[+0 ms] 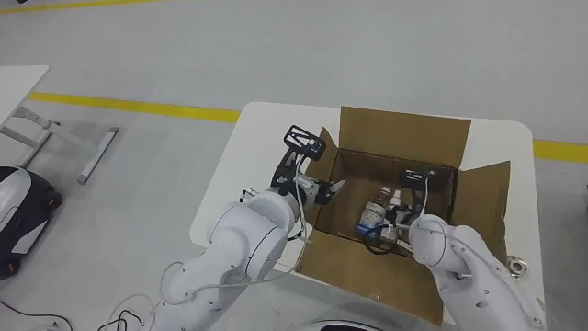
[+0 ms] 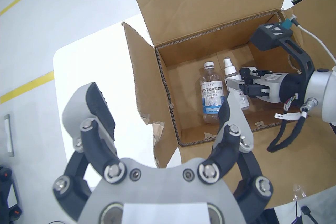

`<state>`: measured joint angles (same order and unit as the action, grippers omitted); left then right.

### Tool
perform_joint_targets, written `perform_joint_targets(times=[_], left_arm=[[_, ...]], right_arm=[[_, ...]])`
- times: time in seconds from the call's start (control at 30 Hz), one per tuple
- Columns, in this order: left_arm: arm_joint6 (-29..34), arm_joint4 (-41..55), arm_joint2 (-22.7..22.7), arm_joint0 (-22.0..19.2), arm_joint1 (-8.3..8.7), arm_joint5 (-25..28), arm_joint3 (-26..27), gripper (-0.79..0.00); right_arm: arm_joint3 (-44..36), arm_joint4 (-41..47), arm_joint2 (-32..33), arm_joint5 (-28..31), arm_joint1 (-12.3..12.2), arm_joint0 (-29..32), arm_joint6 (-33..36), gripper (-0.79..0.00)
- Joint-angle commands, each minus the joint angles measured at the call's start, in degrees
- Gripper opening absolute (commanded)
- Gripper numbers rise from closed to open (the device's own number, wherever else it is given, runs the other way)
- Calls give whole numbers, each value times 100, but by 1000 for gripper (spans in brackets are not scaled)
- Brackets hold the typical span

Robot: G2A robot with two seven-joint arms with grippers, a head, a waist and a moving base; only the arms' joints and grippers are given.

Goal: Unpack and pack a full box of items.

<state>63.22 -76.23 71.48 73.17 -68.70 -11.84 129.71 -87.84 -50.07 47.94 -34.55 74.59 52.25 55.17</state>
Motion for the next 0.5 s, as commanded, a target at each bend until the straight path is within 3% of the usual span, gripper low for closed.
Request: perform_joint_targets(times=[0.0, 0.1, 0.17, 0.2, 0.23, 0.47], left_arm=[[0, 0, 0, 0, 0, 0, 0, 0], [0, 0, 0, 0, 0, 0, 0, 0], [0, 0, 0, 0, 0, 0, 0, 0], [0, 0, 0, 0, 0, 0, 0, 0], [0, 0, 0, 0, 0, 0, 0, 0], [0, 0, 0, 0, 0, 0, 0, 0]], right_arm=[[145, 11, -49, -75, 38, -84, 56, -785], [325, -24, -121, -136, 88, -197, 135, -785], [422, -15, -146, -138, 116, -252, 182, -434], [470, 1, -156, -126, 130, -272, 197, -175], [512, 14, -163, -110, 144, -293, 197, -77], [428, 28, -71, -23, 174, -252, 118, -43]])
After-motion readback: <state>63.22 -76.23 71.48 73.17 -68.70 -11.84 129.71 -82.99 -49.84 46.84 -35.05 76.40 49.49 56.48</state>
